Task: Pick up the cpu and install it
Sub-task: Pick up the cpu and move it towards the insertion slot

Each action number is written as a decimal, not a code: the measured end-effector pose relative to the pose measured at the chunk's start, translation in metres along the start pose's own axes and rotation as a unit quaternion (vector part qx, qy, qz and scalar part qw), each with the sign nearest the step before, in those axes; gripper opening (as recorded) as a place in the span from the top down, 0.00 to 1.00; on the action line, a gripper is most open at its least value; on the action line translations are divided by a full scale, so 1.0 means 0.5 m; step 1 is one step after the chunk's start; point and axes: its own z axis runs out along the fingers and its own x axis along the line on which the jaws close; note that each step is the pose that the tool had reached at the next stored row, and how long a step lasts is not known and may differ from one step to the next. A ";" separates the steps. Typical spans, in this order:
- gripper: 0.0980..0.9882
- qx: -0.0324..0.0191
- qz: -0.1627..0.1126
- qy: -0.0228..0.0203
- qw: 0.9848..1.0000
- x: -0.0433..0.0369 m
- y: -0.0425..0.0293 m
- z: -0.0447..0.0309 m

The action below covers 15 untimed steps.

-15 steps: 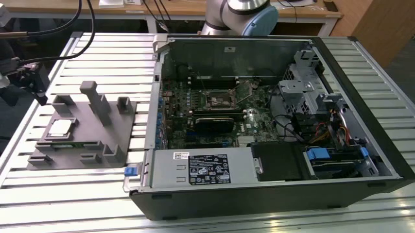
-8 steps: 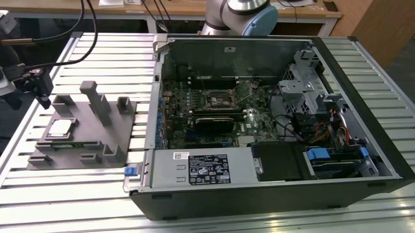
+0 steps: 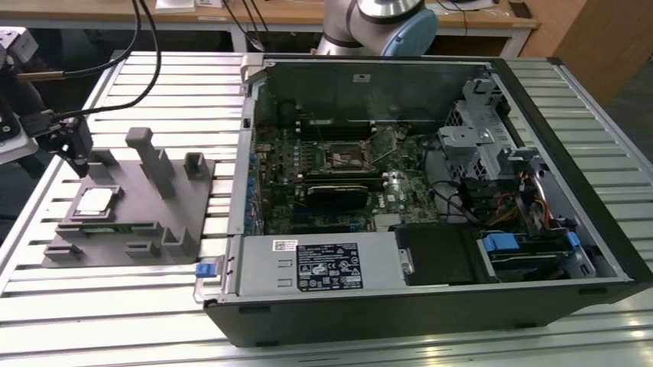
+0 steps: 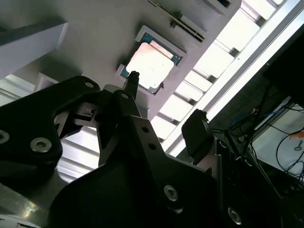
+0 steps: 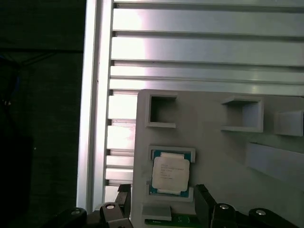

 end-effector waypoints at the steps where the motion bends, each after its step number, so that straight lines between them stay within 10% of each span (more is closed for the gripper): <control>1: 0.38 0.000 0.000 0.000 1.000 0.000 0.000 0.003; 15: 0.38 0.000 0.000 0.000 1.000 -0.008 -0.001 0.026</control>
